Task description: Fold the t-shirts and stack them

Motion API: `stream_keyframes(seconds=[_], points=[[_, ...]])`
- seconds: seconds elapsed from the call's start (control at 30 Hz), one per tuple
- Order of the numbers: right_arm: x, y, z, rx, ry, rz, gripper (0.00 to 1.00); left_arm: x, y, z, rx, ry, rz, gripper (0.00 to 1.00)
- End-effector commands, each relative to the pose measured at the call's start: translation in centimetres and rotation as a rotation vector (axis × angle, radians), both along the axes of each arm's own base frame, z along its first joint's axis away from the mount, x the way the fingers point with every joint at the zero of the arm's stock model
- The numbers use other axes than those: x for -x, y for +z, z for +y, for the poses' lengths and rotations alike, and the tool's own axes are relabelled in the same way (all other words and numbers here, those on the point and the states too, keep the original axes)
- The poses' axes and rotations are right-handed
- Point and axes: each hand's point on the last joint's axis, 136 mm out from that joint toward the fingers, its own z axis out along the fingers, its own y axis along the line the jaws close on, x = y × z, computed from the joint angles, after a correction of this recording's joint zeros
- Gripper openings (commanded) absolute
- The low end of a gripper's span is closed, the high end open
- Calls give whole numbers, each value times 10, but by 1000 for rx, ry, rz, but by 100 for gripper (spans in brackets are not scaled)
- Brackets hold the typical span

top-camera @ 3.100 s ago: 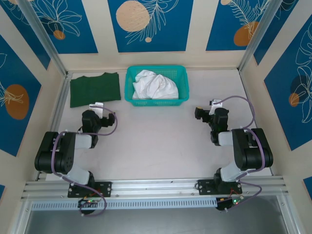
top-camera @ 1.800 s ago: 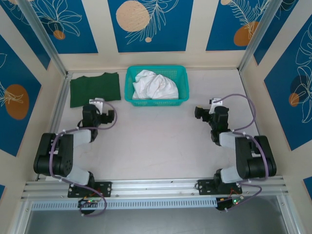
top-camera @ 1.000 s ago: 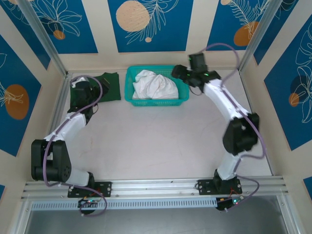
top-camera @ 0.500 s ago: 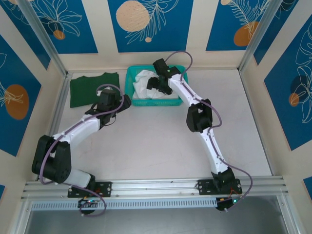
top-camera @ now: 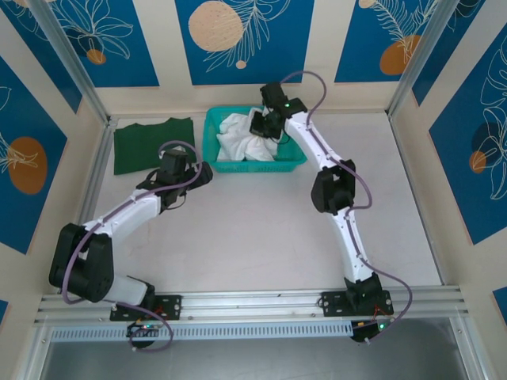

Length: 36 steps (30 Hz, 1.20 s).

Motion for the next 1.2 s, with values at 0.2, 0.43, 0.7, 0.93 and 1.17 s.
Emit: stream_keyframes(seconds=[0.2, 0.43, 0.7, 0.93, 1.17], points=[[111, 293, -16, -181, 164, -611, 0, -27, 3, -31, 17, -130, 35, 93], [226, 351, -48, -225, 284, -783, 0, -45, 8, -26, -29, -79, 34, 92], [286, 243, -78, -209, 255, -493, 0, -55, 15, -26, 5, -7, 42, 92], [273, 97, -80, -129, 134, -166, 0, -38, 34, -54, 23, -76, 36, 93], [265, 14, -91, 26, 73, 96, 10, 16, 38, -147, 243, -482, 22, 93]])
